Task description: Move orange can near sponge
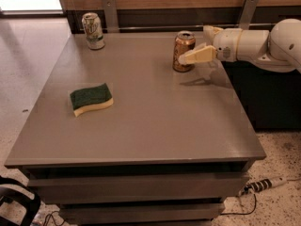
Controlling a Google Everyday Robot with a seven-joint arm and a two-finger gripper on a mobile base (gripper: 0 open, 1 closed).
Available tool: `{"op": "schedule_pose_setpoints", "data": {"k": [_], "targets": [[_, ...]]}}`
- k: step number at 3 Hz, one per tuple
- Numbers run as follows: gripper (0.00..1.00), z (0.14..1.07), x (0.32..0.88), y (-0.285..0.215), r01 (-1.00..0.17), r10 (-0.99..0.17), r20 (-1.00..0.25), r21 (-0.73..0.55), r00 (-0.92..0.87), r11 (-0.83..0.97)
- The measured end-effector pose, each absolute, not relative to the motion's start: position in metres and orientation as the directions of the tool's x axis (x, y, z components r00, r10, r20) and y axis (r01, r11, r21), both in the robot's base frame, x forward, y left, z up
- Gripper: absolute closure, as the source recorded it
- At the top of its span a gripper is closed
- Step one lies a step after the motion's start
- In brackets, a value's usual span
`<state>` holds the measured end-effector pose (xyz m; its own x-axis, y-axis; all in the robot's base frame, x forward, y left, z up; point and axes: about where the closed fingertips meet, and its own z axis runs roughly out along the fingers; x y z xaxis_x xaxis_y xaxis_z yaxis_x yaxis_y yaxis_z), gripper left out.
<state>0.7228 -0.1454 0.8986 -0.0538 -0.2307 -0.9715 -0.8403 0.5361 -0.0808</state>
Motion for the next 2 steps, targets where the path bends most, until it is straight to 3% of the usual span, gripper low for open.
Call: {"op": "schedule_pose_setpoints", "data": {"k": [2], "targets": [[0.41, 0.8818, 0.7415, -0.1305, -0.847, -0.166, -0.986, -0.067, -0.026, 0.528]]}}
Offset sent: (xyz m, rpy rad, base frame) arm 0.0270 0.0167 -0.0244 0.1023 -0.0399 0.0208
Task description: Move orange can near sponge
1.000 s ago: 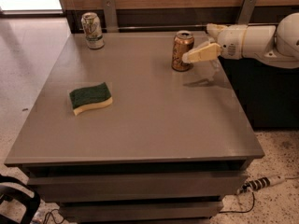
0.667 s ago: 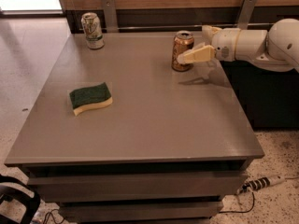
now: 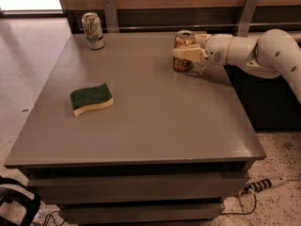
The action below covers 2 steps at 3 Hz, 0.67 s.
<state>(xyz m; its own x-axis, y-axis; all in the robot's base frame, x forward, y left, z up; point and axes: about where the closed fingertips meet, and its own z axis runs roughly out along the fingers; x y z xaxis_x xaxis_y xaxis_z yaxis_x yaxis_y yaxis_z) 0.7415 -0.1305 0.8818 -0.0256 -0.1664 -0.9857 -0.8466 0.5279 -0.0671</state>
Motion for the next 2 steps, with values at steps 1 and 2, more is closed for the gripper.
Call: {"op": "schedule_pose_setpoints", "data": {"k": [1, 2], "targets": [[0.63, 0.8795, 0.7463, -0.1224, -0.856, -0.150, -0.989, -0.064, -0.016, 0.512], [0.87, 0.8792, 0.7463, -0.1195, -0.858, -0.150, -0.989, -0.063, -0.017, 0.509]]}}
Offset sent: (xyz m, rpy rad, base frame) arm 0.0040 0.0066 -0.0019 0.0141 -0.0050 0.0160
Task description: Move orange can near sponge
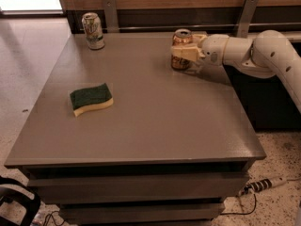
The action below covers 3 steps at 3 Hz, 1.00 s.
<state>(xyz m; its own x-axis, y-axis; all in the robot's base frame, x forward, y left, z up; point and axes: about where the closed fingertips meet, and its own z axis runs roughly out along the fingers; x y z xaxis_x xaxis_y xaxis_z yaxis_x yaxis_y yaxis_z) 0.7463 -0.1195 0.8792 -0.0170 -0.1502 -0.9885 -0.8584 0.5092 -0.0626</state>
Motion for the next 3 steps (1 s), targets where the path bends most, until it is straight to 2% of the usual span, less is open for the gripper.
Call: {"op": "schedule_pose_setpoints", "data": {"k": [1, 3], "targets": [[1.00, 0.879, 0.747, -0.116, -0.861, -0.149, -0.989, -0.062, -0.017, 0.505], [1.00, 0.895, 0.739, -0.118, -0.869, -0.164, -0.986, -0.067, -0.017, 0.491]]}}
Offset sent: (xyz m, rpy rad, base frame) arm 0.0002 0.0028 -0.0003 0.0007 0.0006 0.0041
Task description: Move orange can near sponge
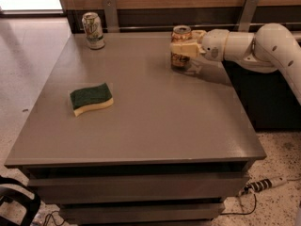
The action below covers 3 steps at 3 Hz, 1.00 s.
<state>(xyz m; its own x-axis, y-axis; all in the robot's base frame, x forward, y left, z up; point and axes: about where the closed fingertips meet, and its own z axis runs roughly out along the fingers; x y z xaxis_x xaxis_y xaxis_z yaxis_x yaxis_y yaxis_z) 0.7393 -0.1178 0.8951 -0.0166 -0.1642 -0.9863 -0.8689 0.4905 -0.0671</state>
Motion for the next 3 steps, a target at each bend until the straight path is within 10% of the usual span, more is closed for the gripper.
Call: {"op": "schedule_pose_setpoints", "data": {"k": [3], "targets": [[1.00, 0.923, 0.665, -0.065, -0.910, -0.144, -0.990, -0.057, -0.002, 0.410]]}}
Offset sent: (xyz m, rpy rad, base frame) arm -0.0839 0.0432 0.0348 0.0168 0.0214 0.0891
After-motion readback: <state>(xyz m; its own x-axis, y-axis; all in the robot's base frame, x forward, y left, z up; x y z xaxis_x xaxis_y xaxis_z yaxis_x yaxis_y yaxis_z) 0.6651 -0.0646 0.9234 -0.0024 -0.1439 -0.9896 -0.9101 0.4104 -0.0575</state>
